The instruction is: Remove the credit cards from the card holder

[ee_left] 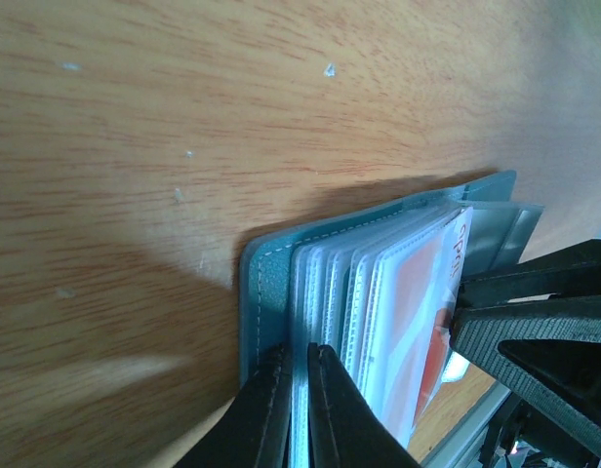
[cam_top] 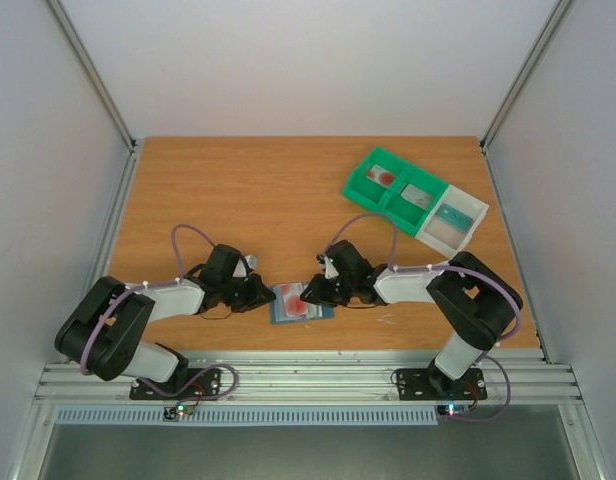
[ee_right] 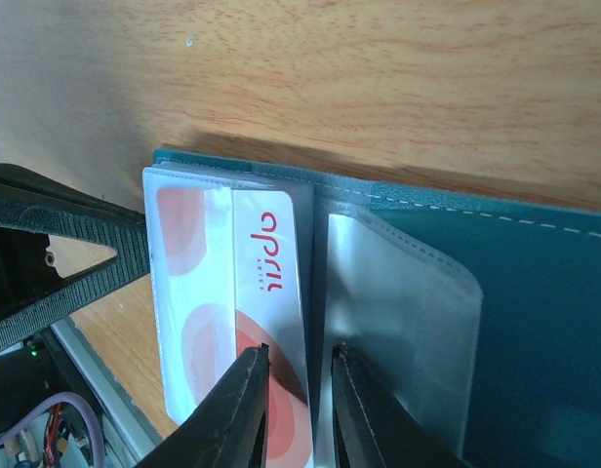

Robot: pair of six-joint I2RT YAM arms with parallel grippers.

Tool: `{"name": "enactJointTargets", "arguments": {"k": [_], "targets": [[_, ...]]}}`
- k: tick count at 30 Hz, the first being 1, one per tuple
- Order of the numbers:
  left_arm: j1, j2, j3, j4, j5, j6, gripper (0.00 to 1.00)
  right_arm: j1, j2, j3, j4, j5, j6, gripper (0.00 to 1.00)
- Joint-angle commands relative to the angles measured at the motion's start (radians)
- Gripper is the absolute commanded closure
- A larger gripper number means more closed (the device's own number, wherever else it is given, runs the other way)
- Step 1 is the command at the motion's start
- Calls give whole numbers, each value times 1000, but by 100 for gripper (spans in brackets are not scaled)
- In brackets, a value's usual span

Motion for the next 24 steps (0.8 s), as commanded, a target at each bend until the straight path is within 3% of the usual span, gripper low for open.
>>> {"name": "enactJointTargets", "arguments": {"k": [1, 11, 24], "targets": [[-3, -4, -5, -31, -44, 13, 92, -5, 26, 1, 34, -19, 8, 82], [-2, -2, -11, -33, -51, 17, 92, -23, -15, -25, 40, -18, 2, 98], [-2, -3, -10, -40, -61, 25, 92, -72, -157, -49, -87, 14, -63, 99]]}}
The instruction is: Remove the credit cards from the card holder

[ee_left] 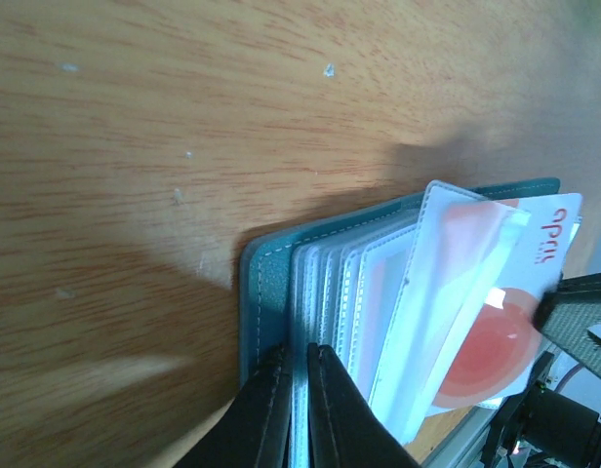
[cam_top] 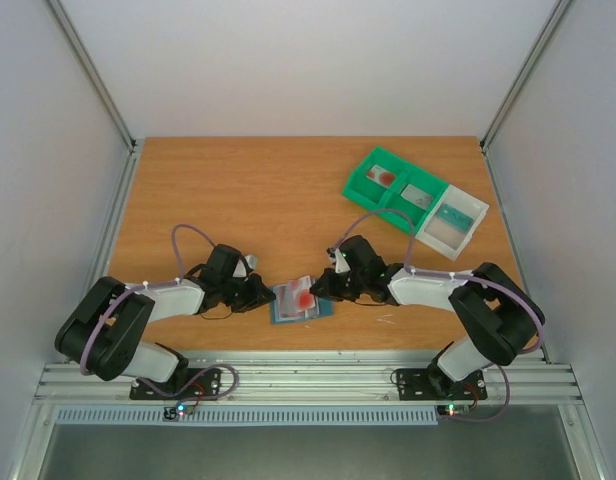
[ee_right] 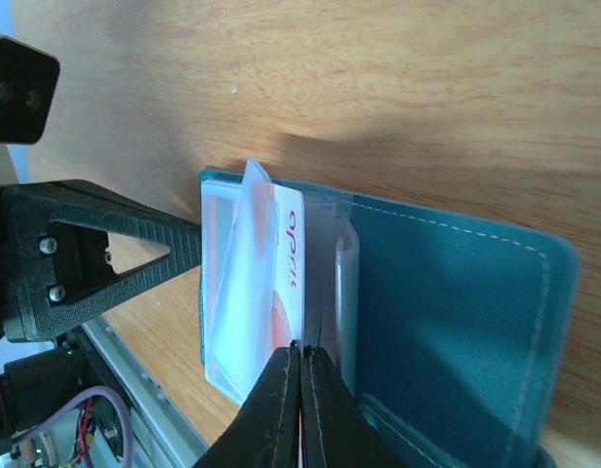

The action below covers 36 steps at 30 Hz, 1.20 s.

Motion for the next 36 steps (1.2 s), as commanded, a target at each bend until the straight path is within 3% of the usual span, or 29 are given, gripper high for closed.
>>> {"name": "enactJointTargets", "arguments": {"k": [1, 20, 24, 28, 32, 36], "targets": [[-1, -4, -10, -39, -58, 21, 92, -19, -59, -3, -81, 41, -53, 99], [-3, -35, 1, -42, -52, -2, 90, -28, -196, 68, -278, 52, -144, 99], [-1, -66, 10, -36, -18, -11, 81, -28, -224, 109, -358, 45, -207, 99], [-3, -160, 55, -146, -12, 4, 68, -28, -277, 160, -463, 13, -278, 99], [-1, -267, 116, -255, -15, 47, 61, -28, -315, 202, -522, -76, -317, 99], [-1, -371, 154, -257, 73, 67, 54, -28, -330, 241, -560, -203, -362, 99]]}}
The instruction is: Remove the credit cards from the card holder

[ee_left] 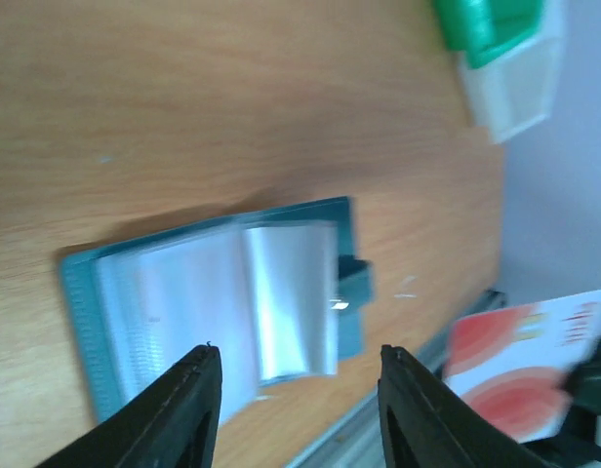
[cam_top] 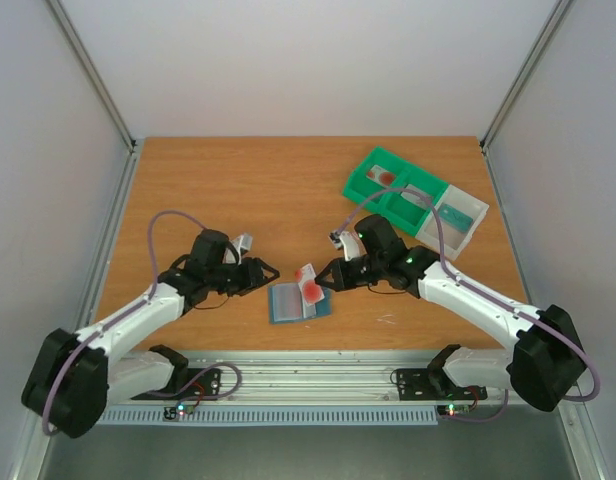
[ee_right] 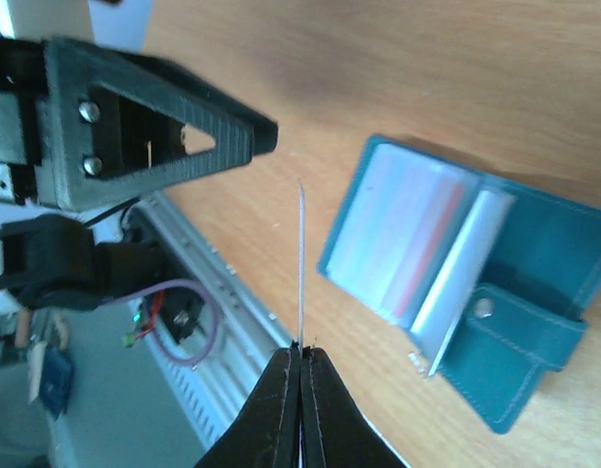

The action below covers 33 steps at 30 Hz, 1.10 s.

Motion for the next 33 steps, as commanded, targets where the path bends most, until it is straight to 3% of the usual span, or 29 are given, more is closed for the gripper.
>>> {"name": "enactJointTargets", "arguments": {"k": [1, 8, 14, 18, 24, 29, 33], "targets": [[-1, -119, 59, -14, 113, 40, 51, -3, -23, 55, -82, -165, -86, 99], [-1, -178, 73, 131, 424, 45, 39, -3, -34, 94, -95, -308, -132, 99], [-1, -202, 120, 25, 470, 120, 39, -4, -37, 80, -23, -383, -103, 99], [-1, -207, 128, 13, 478, 127, 48, -3, -36, 71, 5, -390, -82, 99], [-2, -165, 125, 33, 522, 120, 53, -3, -36, 62, 38, -409, -66, 99], [-2, -155, 125, 42, 520, 108, 76, -3, -31, 46, 71, -419, -51, 99], [-1, -150, 120, 54, 521, 102, 87, -2, -29, 42, 91, -433, -51, 99]]}}
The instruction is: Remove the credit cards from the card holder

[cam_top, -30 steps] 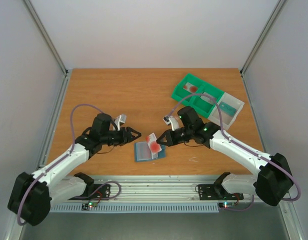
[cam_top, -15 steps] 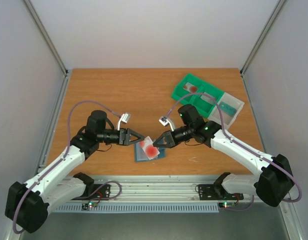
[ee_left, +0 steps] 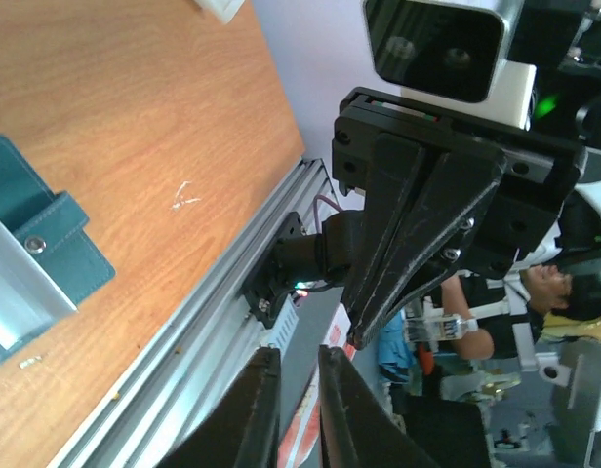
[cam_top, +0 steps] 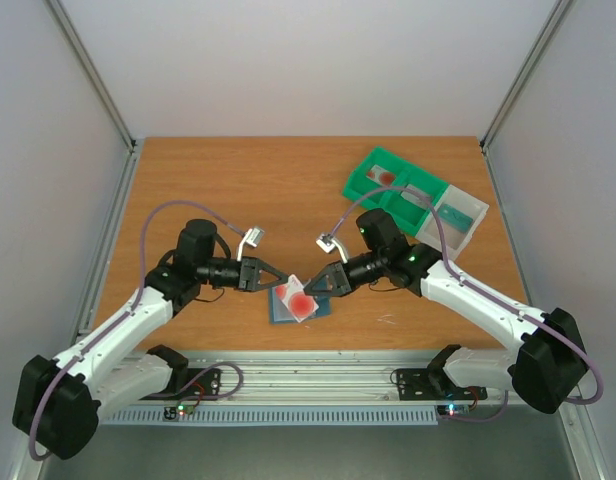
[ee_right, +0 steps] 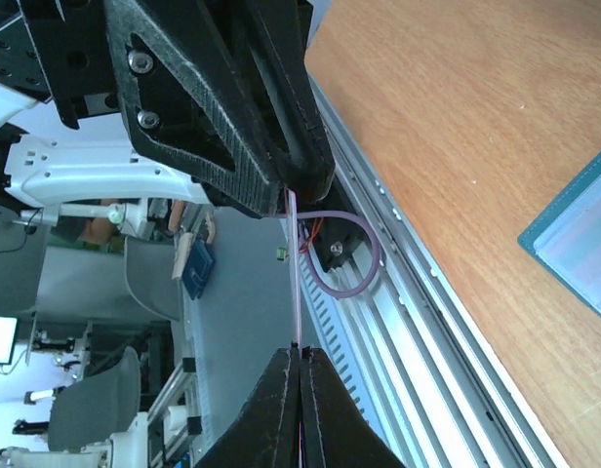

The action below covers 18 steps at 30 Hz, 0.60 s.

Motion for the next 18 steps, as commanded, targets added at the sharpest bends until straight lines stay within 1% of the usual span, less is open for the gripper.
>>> {"name": "enactJointTargets", "arguments": {"k": [1, 3, 7, 8, 10, 13, 18], "targets": [[-2, 5, 16, 51, 47, -6, 91, -3, -10, -3, 63, -24, 13, 99], [-2, -5, 4, 91, 60, -38, 98, -3, -12, -3, 61, -23, 13, 99], [-2, -29, -10, 125, 59, -76, 100, -3, -19, -9, 62, -6, 50, 99], [-2, -34, -11, 125, 54, -76, 100, -3, -23, -9, 61, 9, 55, 97], [-2, -42, -13, 124, 41, -73, 100, -3, -33, -14, 69, 43, 79, 88], [-2, -48, -17, 139, 10, -88, 100, -3, -59, -29, 109, 85, 135, 71], [-2, -57, -44, 293, -63, -186, 100, -3, -100, -73, 205, 169, 275, 54]]}}
